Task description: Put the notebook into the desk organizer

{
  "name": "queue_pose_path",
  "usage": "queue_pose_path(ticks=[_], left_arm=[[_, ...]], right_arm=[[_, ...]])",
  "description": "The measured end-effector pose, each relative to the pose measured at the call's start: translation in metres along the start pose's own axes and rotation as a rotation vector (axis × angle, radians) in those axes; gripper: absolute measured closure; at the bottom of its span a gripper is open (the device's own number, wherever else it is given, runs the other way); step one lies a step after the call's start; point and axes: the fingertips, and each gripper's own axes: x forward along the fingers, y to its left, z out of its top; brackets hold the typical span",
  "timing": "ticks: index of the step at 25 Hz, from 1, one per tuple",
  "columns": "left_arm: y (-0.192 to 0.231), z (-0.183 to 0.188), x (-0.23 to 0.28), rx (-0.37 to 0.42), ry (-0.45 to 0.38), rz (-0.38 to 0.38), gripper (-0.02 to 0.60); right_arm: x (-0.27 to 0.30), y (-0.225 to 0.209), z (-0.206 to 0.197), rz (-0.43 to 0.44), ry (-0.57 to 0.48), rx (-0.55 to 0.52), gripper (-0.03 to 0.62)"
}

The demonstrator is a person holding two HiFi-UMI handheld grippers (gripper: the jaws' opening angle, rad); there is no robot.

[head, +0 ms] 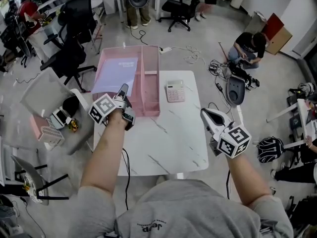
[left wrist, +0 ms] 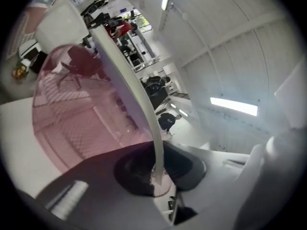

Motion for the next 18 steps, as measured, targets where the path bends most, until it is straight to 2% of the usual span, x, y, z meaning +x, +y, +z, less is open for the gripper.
queue_pose_path(ticks=[3,9,14,18], left_arm=[[0.021,-0.016,-0.004,-0.039,0.021,0.065,0.471],[0.022,-0.020,-0.006,0.009,0.038,0.169,0.451],[0.023,-0.025,-0.010,0.024,0.042,0.250,0.361],[0.020,-0.025,-0.017,0.028,0.036,0.294,0.259]], right_arm=[[0.000,0.004,0.000,0.012,-0.002,-0.003,0.592],[-0.006,0.007,-0.003,0.022,-0.002,-0.005,0.592],[-0.015,0.002,-0.003,0.021,-0.005,0.001,0.592],[-0.021,0.003,-0.002,0.025,-0.006,0.004,0.592]])
